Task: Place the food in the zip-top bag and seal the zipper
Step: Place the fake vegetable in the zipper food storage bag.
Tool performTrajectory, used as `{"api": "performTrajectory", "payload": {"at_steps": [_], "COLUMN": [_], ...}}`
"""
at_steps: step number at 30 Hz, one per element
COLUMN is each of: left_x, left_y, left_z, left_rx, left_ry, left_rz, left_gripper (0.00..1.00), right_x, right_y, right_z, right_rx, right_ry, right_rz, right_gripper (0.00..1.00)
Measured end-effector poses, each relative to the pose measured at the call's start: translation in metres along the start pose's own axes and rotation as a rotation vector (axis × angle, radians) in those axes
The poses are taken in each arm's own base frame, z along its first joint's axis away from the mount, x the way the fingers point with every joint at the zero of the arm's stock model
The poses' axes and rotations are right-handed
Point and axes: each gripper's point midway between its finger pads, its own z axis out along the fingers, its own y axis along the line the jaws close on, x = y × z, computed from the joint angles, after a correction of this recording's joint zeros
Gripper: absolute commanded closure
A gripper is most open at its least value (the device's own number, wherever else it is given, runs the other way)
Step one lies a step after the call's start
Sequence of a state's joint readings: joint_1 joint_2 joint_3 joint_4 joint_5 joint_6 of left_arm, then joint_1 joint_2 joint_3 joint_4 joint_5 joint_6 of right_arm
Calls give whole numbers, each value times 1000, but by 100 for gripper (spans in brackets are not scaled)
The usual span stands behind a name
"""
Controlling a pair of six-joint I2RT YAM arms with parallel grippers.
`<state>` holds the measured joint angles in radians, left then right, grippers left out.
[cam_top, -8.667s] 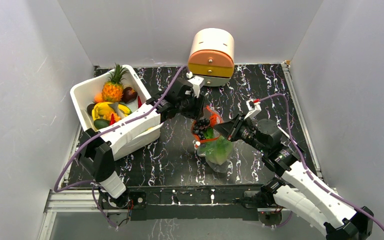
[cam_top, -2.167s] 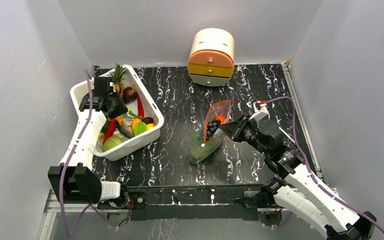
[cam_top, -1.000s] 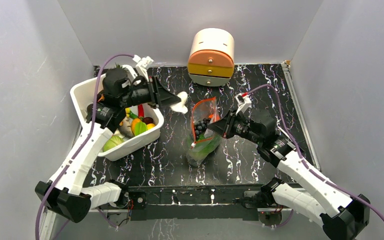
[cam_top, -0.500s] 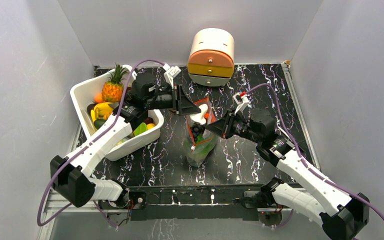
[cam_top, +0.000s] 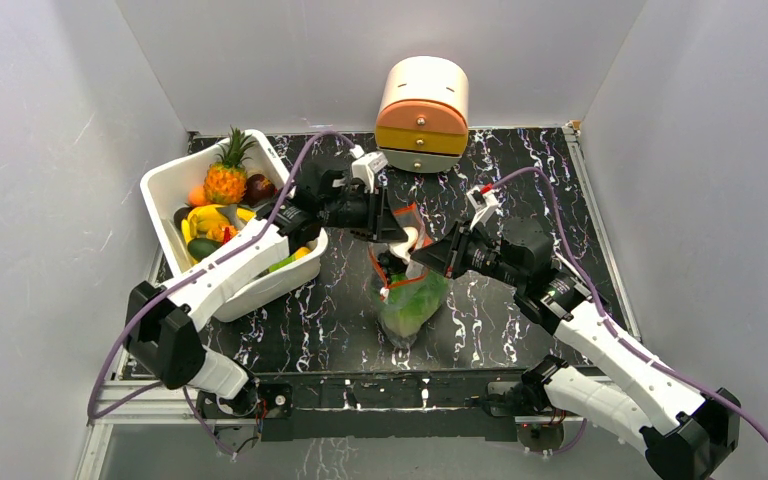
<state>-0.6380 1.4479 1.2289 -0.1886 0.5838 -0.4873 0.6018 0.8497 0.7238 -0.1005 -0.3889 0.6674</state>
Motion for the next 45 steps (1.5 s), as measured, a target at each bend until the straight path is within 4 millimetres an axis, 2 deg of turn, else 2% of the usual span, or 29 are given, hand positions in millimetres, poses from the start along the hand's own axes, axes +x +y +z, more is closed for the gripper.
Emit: {"api": "performTrajectory", "payload": {"at_steps": [6,15,18,22,24,26,28,33,38,45], "left_x": [2,9,16,22,25,28,28,9,-8,-29], "left_y": [11,13,19,21,21,20,16,-6,-14,7], "left_z": [17,28,32,34,33,29,22,2,-10,-39], "left_rx": [-100,-218,-255,-277,-276,-273,-266,-240,-262,-478], "left_ry": [46,78,99,111,100,89,71,-12,-59,-114], "left_rz": [40,122,130,126,120,105,99,115,129,160], "left_gripper": [93,89,84,63,58,53,44,31,31,39], "right_x": [1,-3,-3,-2,0,1,1,-1,-5,-11], "right_y": [1,3,4,2,0,-1,0,0,4,14], "right_z": [0,1,1,1,1,2,2,1,-3,-12], "right_rx": [-5,-16,-18,-18,-15,-14,-15,-15,-25,-52], "right_ry": [4,-11,-14,-13,-9,-7,-10,-16,-34,-69], "right_rz": [4,-5,-8,-12,-11,-10,-12,-22,-34,-55], "right_gripper": [100,100,100,100,100,100,100,100,100,100]}}
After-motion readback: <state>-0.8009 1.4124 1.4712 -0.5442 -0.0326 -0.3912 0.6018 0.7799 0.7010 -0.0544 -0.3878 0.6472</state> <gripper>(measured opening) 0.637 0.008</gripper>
